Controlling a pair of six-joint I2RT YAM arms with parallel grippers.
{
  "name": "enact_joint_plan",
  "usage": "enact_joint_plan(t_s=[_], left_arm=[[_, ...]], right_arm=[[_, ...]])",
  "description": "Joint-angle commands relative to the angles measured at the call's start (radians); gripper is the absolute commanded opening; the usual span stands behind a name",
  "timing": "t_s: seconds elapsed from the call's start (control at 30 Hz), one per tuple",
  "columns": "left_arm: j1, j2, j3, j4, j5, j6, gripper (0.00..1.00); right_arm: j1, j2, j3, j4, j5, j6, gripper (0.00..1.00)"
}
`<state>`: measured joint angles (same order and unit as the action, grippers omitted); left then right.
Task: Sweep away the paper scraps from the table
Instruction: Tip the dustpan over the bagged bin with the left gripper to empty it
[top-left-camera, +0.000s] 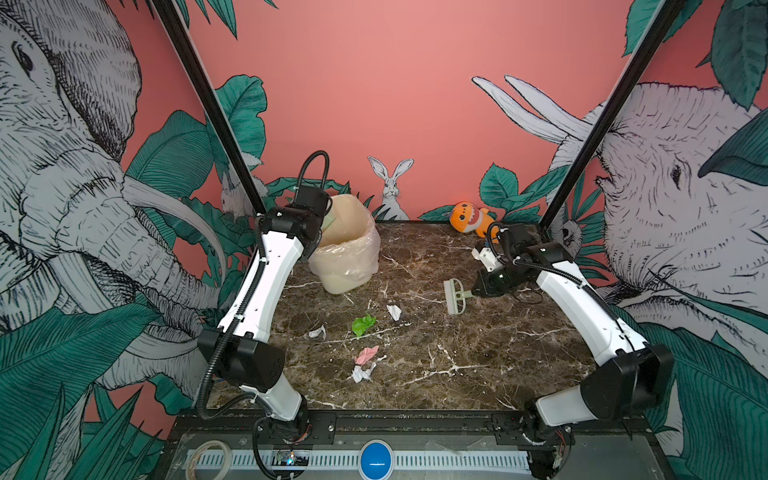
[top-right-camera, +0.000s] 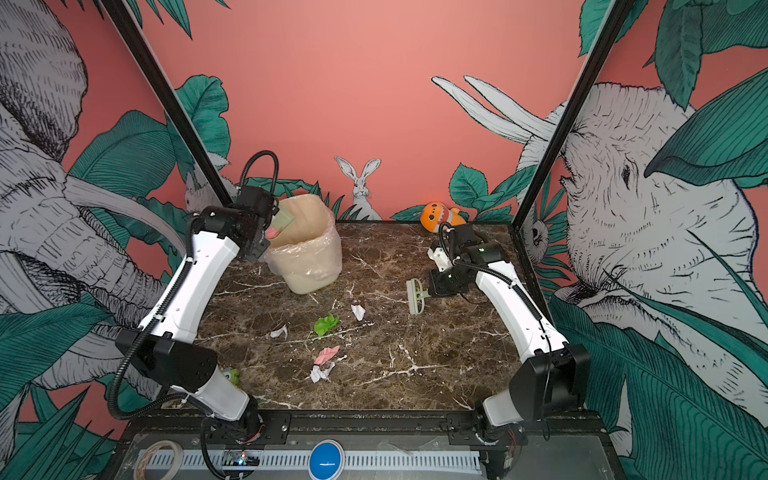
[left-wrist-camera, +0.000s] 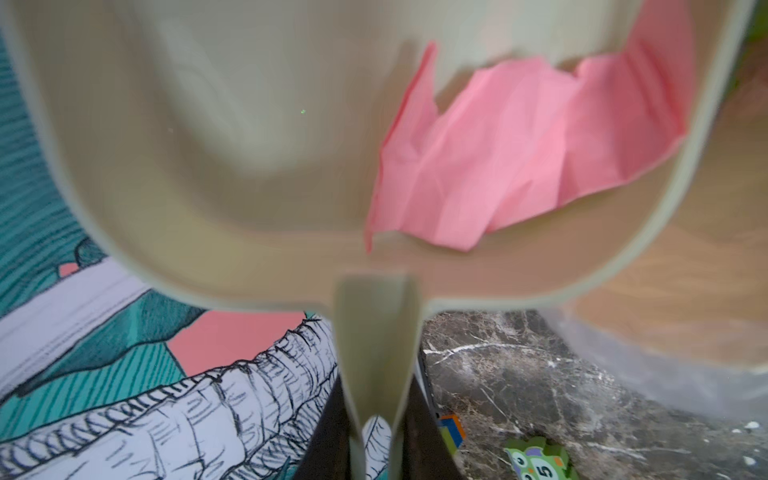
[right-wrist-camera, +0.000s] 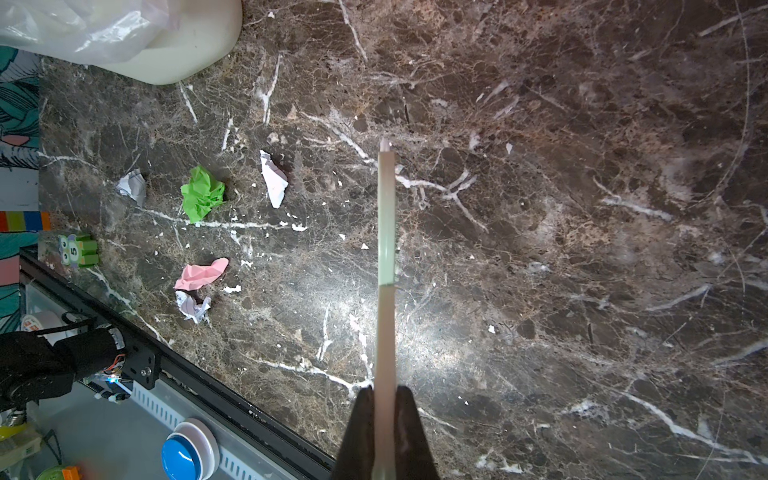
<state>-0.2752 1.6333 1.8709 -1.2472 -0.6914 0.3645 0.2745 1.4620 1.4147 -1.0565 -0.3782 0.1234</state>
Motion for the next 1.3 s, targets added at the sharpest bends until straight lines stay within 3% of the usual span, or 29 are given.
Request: enact_joint_plan(t_s=[0.0,0.1,0.47,0.63,0.93,1.27], left_arm=[[-0.003,-0.006,-0.012,0.039,-0.096,0.060,0.13],[-0.027,-0.004,-0.024,0.066,-0.140,0.100,0.13],[-0.130,-0.044,-0.182,0.372,-0.378,0.421,0.10],[-0.171,-0.092,-0.306,0.615,-0.475,0.649,0.10],[-0.228,-0.173,-0.461,0.965,-0.517,0.978,0.09],[-0.229,-0.205,-0.495,1.049,-0.516,1.062,0.09]], right_arm=[[-0.004,-0.028,-0.010,-0.003,-0.014,-0.011,0.00],[-0.004,-0.032,-0.016,-0.003,-0.014,-0.012,0.00],[-0.004,-0.047,-0.028,0.000,-0.016,-0.014,0.00],[-0.004,-0.049,-0.028,0.001,-0.018,-0.014,0.00],[-0.004,-0.045,-0.014,0.000,-0.027,-0.013,0.00],[-0.004,-0.057,-0.030,0.006,-0.036,-0.008,0.00]])
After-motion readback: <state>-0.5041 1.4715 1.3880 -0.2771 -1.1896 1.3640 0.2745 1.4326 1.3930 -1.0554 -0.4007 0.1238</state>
